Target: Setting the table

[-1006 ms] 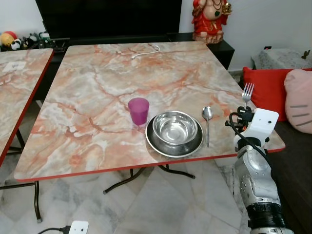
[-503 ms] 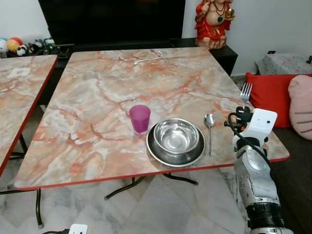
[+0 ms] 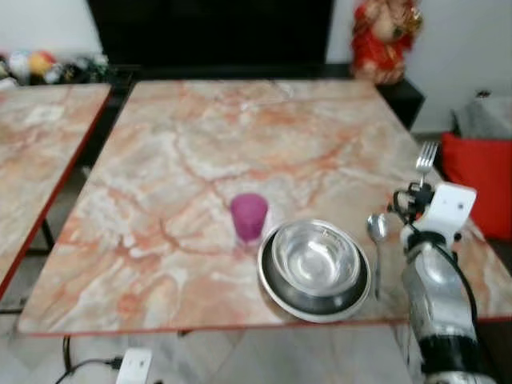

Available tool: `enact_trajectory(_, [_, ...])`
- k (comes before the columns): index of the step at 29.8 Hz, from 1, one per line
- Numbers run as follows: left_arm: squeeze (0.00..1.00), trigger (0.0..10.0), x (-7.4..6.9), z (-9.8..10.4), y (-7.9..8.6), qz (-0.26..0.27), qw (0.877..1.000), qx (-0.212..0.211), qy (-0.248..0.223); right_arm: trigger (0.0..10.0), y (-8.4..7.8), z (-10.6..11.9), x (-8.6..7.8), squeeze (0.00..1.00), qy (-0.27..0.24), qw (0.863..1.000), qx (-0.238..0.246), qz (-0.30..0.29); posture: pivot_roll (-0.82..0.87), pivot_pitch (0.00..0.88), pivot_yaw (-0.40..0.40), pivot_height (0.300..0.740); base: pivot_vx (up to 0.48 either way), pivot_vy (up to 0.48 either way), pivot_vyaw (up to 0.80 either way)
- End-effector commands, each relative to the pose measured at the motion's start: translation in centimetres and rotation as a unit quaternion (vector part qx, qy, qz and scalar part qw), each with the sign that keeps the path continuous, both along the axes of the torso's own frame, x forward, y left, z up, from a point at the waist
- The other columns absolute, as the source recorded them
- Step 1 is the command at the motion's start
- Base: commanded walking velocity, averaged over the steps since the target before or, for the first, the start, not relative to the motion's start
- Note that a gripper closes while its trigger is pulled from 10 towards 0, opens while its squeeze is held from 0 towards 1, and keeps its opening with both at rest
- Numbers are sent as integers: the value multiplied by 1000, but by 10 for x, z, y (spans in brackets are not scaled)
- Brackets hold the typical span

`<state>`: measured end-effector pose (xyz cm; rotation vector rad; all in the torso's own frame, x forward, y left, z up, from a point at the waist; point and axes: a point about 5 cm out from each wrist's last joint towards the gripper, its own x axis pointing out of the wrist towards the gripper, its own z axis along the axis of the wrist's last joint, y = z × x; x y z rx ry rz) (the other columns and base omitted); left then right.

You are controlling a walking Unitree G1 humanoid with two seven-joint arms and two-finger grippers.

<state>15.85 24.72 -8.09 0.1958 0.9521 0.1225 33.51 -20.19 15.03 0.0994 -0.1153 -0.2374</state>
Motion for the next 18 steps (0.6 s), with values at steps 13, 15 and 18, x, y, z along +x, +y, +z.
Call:
enact_trajectory(13, [0,10000,-17,-7,1,4,999,0,33,10000,-43,-26,-30,0,133,986,-16,-97,-108,39,10,740,0,0,0])
enact_trajectory(15, [0,10000,-17,-7,1,2,999,-1,34,10000,-47,-38,-34,0,167,981,-16,-99,-113,37,12,740,0,0,0])
enact_trajectory(18, [0,10000,-17,-7,1,1,999,-2,35,10000,-46,-41,-35,0,176,979,-15,-97,-109,37,13,740,0,0,0])
